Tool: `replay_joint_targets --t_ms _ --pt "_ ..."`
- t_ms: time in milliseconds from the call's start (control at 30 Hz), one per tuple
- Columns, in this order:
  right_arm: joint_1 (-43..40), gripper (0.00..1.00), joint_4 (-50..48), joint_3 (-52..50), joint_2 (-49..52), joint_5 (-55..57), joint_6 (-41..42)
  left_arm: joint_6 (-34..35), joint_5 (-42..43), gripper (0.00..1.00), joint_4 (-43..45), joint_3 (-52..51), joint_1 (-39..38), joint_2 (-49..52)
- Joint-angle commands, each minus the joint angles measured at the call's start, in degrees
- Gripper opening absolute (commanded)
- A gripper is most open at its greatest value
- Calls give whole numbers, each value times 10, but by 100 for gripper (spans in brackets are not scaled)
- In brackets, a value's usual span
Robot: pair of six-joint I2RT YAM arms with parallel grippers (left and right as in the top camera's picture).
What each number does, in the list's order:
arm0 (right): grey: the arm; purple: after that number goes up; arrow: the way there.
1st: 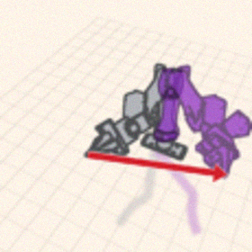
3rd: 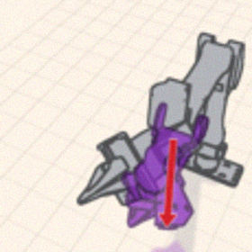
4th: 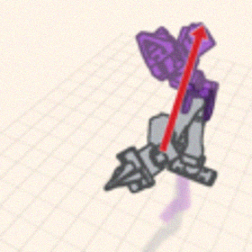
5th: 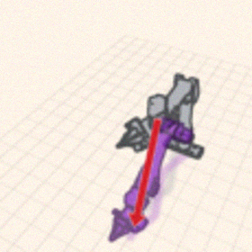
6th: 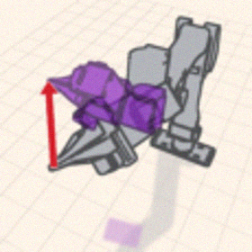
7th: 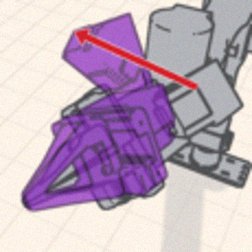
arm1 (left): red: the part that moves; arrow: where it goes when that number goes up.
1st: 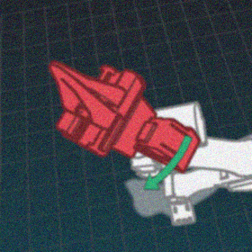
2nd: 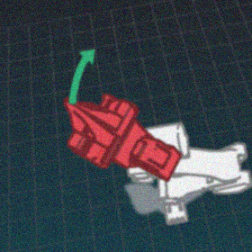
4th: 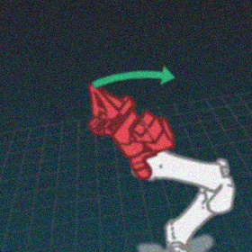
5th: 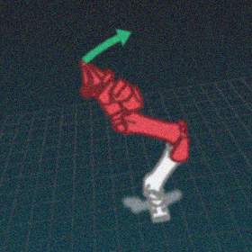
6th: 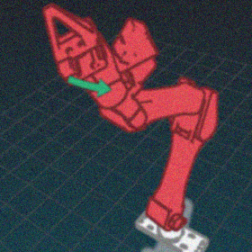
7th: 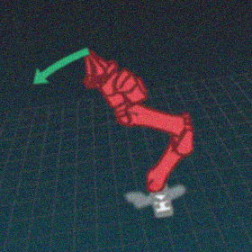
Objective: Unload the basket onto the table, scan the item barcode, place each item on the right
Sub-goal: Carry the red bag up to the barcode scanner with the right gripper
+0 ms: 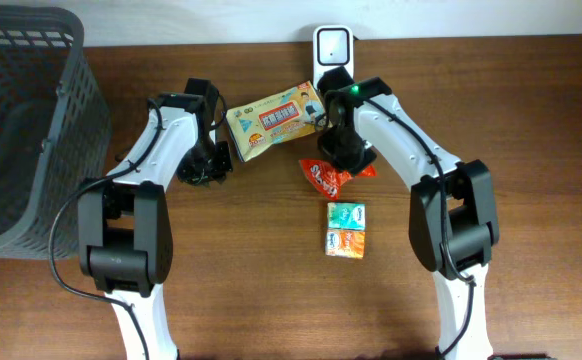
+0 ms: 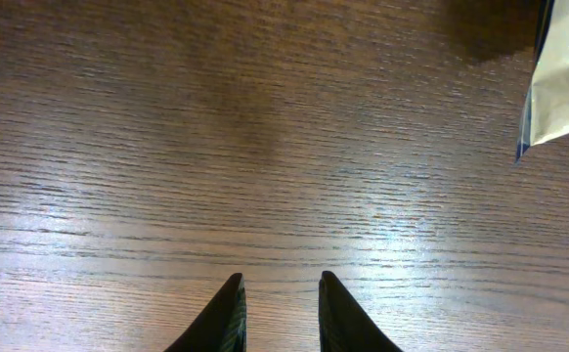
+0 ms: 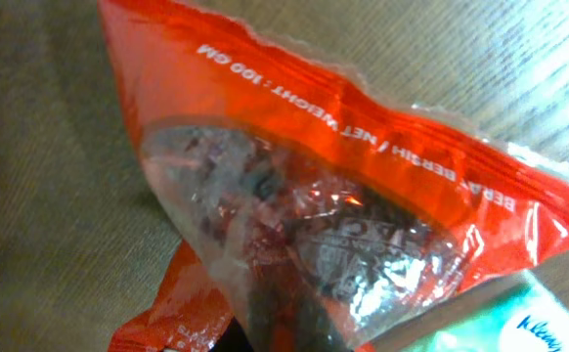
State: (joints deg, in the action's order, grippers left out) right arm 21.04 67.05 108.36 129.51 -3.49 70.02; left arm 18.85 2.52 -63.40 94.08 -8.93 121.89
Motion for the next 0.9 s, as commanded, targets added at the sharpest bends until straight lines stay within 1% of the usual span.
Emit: replay_joint_targets --t_ms 0,33,167,267,433,467,533,600,733,800,867 --pt "-19 4 18 58 4 19 -137 -9 -4 24 2 12 1 6" --pt "-21 4 23 83 0 19 -188 -9 -4 23 1 12 1 6" --pt "-23 4 39 184 -3 20 -346 -9 -4 23 2 12 1 6" --pt "-23 4 17 226 -3 20 -435 -9 -4 23 3 12 1 6" --pt "-23 4 -70 231 2 12 -595 -9 -4 23 3 12 1 6" --pt "-23 4 -83 231 4 2 -617 -9 -4 23 3 12 1 6" --pt "-23 4 -116 231 8 -50 -694 -9 -4 23 3 12 1 6" --pt "-24 4 -147 231 11 -73 -713 -9 -4 23 3 12 1 6" --pt "-36 4 -223 231 12 -99 -713 -9 -4 23 3 12 1 6" --pt "-39 4 -243 231 14 -103 -711 -9 -4 23 4 12 1 6" --pt "-40 4 -239 231 14 -103 -711 -9 -4 23 6 12 1 6"
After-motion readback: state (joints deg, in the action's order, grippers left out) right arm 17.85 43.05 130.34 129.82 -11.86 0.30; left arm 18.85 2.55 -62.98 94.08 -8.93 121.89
